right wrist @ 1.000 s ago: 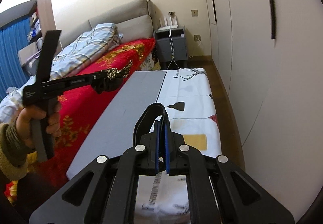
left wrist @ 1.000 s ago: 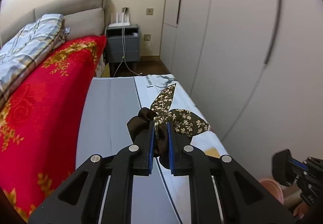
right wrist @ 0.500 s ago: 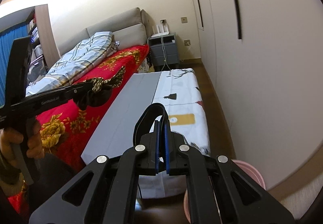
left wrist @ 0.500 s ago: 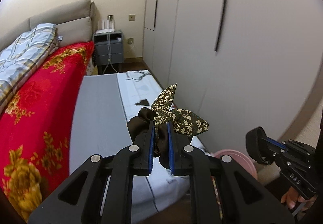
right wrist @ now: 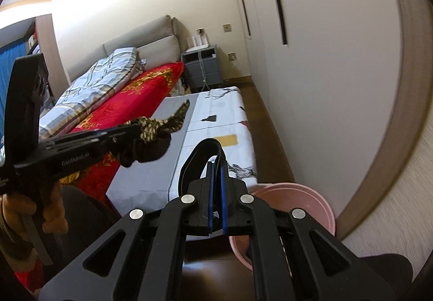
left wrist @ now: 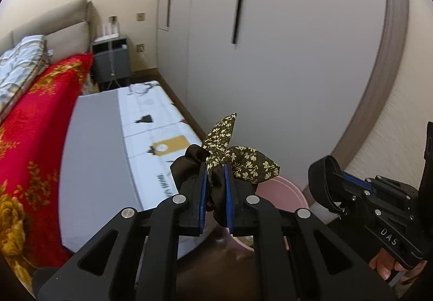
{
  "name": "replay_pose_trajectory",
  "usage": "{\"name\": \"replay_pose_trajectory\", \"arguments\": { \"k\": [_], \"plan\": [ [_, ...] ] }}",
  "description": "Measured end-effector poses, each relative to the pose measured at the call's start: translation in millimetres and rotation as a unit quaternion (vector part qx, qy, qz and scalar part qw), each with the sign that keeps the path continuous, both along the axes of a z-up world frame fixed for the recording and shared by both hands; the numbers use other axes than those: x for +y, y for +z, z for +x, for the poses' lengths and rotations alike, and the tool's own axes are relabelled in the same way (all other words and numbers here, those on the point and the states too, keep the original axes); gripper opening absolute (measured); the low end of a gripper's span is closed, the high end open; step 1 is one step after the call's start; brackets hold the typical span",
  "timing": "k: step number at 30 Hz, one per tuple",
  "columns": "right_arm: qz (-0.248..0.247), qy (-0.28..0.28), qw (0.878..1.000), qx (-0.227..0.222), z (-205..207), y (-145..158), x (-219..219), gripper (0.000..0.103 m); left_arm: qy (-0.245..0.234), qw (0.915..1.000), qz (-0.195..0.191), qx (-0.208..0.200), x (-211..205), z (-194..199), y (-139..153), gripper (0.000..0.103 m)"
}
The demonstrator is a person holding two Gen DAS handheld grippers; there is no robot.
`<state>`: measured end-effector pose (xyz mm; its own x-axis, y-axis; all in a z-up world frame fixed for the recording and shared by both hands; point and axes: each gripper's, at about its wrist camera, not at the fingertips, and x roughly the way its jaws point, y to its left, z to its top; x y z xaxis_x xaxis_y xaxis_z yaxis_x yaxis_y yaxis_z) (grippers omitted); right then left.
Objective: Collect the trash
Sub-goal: 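Carry the scrunchie and black strap over the pink bin with both grippers, then open both grippers over the bin to drop scrunchie and strap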
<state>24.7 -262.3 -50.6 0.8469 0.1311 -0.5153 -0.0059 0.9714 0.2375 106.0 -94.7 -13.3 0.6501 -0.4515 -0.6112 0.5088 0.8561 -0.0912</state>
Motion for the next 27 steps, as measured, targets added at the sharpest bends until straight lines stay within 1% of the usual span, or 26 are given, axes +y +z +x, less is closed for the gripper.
{"name": "replay_pose_trajectory", "arguments": {
  "k": [6,11,19,27],
  "plan": [
    [0.009,-0.038,0.999,0.014,2,-15,-28,0.005,-0.03,0.9995,0.004,0.011,-33,1,-13,0.012],
    [0.008,-0.069,0.997,0.042,17,-37,-51,0.005,-0.052,0.9983,0.006,0.026,-60,12,-28,0.012],
    [0.024,-0.124,0.988,0.091,43,-73,-80,0.006,-0.08,0.9942,0.016,0.07,-101,38,-70,0.012],
    [0.035,-0.148,0.979,0.136,63,-106,-93,0.008,-0.107,0.9893,0.024,0.096,-133,54,-103,0.012]
  ]
}}
